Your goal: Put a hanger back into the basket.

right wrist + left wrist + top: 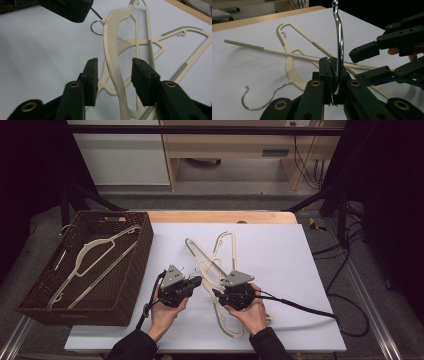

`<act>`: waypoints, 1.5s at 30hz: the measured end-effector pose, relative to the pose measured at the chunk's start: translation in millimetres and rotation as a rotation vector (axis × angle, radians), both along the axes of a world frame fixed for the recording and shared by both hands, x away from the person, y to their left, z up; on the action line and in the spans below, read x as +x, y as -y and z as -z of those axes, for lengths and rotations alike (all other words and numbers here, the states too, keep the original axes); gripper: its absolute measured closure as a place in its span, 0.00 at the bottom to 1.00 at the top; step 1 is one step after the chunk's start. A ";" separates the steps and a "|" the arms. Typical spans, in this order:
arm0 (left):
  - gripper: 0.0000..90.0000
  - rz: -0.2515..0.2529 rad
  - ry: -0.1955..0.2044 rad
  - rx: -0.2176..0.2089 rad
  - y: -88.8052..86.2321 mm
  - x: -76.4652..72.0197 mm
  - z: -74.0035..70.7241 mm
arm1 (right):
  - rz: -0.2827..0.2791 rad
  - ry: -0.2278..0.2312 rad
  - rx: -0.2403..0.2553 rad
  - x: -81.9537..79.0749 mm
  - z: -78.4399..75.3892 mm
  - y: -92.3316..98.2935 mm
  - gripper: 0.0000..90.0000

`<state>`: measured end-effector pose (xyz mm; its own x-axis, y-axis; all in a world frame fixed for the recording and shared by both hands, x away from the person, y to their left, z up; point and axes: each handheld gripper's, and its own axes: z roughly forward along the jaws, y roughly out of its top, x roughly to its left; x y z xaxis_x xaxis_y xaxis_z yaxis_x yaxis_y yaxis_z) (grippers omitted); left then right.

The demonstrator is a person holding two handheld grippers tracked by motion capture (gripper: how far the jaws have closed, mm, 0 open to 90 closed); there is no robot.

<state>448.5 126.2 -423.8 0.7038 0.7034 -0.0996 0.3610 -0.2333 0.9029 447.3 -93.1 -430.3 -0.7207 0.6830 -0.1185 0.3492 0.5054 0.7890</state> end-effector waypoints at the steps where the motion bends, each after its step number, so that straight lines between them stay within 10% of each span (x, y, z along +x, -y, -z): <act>1: 0.98 0.004 0.006 -0.001 1.1 -0.8 0.2 | -0.008 0.017 -0.022 0.8 1.8 -2.1 0.73; 9: 0.95 0.033 0.027 -0.015 1.6 -2.7 -1.3 | -0.032 0.067 -0.090 0.3 3.8 -5.9 0.87; 23: 0.44 0.065 0.064 0.067 -16.0 -7.7 -16.2 | -0.041 0.121 -0.143 9.2 -13.0 9.3 0.93; 32: 0.28 0.062 0.066 0.049 -36.9 -5.2 -29.9 | -0.064 0.088 -0.064 17.5 -34.4 30.5 0.97; 45: 0.25 0.189 0.055 0.162 -47.3 -8.2 -39.8 | -0.320 -0.023 0.058 -3.8 -48.2 35.8 0.97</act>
<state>440.3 173.5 -384.0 0.8257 0.5622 0.0454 0.2485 -0.4349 0.8655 443.5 -128.9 -382.1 -0.9020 0.4264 -0.0671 0.1980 0.5469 0.8135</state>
